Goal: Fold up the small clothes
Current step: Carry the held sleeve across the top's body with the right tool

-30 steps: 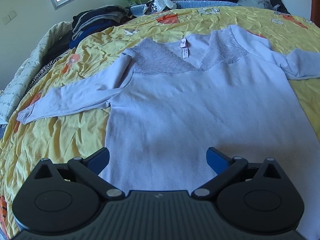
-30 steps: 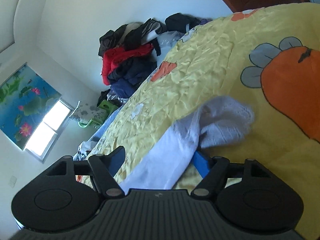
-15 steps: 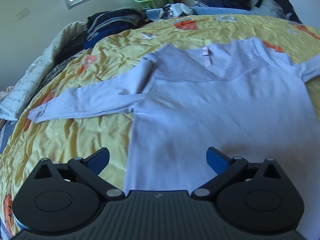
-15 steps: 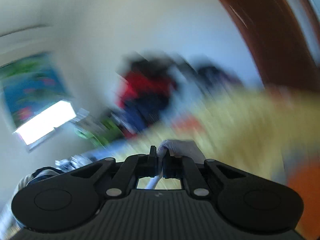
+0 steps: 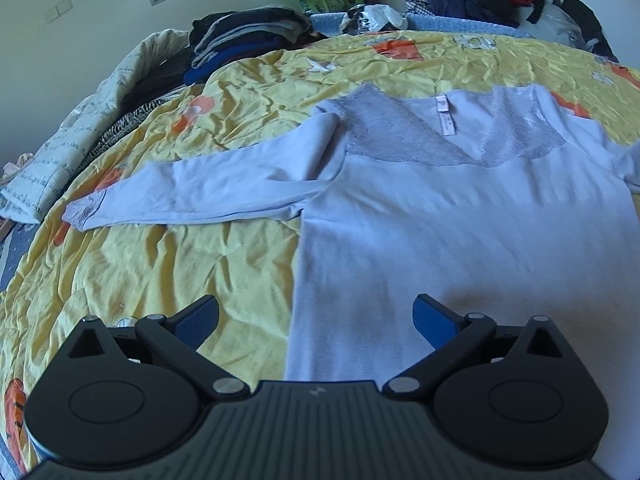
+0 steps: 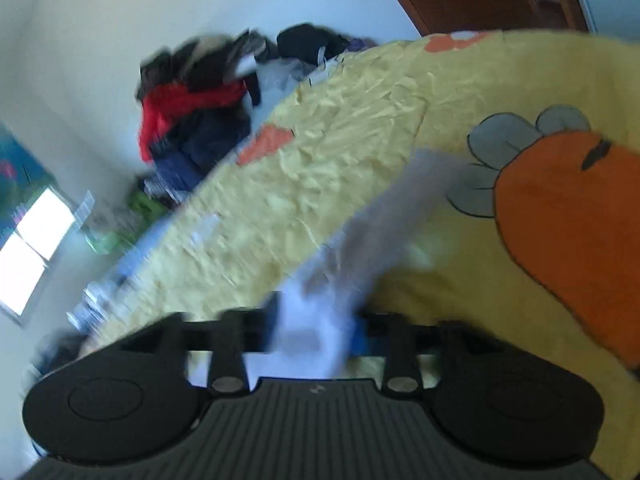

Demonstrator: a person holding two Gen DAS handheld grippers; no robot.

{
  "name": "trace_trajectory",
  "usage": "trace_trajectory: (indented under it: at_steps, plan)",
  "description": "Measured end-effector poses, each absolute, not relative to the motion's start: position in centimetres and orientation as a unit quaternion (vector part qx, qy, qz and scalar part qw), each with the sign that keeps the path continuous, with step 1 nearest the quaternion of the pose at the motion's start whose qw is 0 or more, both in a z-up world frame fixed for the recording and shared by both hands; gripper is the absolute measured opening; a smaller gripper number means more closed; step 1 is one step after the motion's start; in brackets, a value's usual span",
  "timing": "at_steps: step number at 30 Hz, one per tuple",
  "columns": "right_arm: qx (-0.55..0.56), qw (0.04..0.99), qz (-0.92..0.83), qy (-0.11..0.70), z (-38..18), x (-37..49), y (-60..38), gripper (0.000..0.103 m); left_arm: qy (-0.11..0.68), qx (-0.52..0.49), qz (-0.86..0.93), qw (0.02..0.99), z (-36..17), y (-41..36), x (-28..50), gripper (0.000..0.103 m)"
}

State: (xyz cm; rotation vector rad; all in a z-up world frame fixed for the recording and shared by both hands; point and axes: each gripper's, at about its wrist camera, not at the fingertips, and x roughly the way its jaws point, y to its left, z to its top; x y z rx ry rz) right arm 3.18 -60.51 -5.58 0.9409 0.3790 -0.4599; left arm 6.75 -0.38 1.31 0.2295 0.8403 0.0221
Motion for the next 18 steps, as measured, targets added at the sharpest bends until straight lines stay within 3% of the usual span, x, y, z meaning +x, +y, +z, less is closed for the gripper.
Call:
trace_trajectory:
  at_steps: [1,2,3,4,6,18]
  plan:
    - [0.464,0.843,-0.220,0.160,-5.5,2.9,-60.8,0.071,0.409,0.109,0.012,0.906,1.3,-0.3,6.8,0.103]
    - [0.474,0.840,-0.222,0.144,-5.6,2.7,-61.2,0.069,0.410,0.108,0.012,0.906,1.2,-0.2,6.8,0.103]
    - [0.477,0.839,-0.224,0.139,-5.7,2.6,-61.4,0.055,0.411,0.107,0.011,0.905,1.2,-0.1,6.8,0.103]
    - [0.473,0.837,-0.234,0.143,-5.8,2.8,-61.6,0.033,0.411,0.107,0.010,0.905,1.1,-0.1,6.8,0.103]
    - [0.466,0.833,-0.250,0.164,-6.0,3.3,-61.7,0.009,0.410,0.108,0.008,0.906,1.1,-0.1,6.8,0.103]
    - [0.338,0.916,-0.142,0.164,0.7,6.5,-50.4,0.009,0.412,0.076,0.018,0.908,1.3,2.2,7.7,0.103]
